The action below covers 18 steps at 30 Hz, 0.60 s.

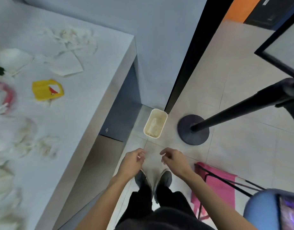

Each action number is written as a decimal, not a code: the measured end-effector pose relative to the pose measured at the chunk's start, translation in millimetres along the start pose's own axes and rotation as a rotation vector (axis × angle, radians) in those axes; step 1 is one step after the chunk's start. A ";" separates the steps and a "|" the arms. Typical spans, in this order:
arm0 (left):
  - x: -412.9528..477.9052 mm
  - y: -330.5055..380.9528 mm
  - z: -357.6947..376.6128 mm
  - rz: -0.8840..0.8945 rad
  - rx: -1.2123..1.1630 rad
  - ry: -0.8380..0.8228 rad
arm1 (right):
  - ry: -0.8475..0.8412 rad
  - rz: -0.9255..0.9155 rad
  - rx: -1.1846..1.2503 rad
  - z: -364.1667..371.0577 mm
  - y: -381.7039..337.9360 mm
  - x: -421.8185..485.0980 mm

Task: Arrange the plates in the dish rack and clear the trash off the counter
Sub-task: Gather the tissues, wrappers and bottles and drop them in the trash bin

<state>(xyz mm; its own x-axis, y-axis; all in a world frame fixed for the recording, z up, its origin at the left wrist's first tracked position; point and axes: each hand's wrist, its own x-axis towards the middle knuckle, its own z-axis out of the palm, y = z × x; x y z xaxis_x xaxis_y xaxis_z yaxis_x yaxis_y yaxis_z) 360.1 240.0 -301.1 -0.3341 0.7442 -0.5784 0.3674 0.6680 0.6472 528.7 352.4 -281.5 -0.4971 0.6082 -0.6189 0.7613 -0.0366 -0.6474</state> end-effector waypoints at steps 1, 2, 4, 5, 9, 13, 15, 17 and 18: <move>-8.7 0.9 -3.5 0.019 0.033 0.025 | 0.006 -0.028 -0.033 0.1 -7.1 -7.1; -14.8 -0.9 -5.5 0.033 0.055 0.034 | 0.006 -0.059 -0.057 1.8 -11.8 -12.8; -24.1 -4.9 -7.9 0.051 0.063 0.034 | 0.004 -0.110 -0.092 6.9 -17.7 -21.5; -26.8 -6.0 -9.3 0.065 0.066 0.046 | 0.005 -0.141 -0.113 8.1 -20.5 -24.0; -38.5 -5.5 -10.2 0.127 0.054 0.095 | 0.009 -0.244 -0.187 11.2 -27.5 -35.2; -61.3 1.3 -13.6 0.173 0.057 0.201 | -0.042 -0.429 -0.331 8.0 -39.3 -39.1; -84.4 4.7 -18.7 0.146 0.042 0.288 | -0.117 -0.528 -0.430 8.6 -52.4 -42.1; -110.0 5.9 -24.8 0.096 0.005 0.388 | -0.208 -0.626 -0.524 12.2 -64.4 -43.7; -123.8 5.2 -27.3 0.061 -0.023 0.450 | -0.262 -0.682 -0.575 14.5 -71.8 -43.8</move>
<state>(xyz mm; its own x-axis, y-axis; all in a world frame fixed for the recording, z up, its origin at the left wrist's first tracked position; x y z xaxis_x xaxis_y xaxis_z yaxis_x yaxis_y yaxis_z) 379.7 151.2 -212.6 -0.6585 0.7029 -0.2691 0.3803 0.6193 0.6869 489.7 316.9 -214.4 -0.9378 0.1529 -0.3118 0.3247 0.7043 -0.6313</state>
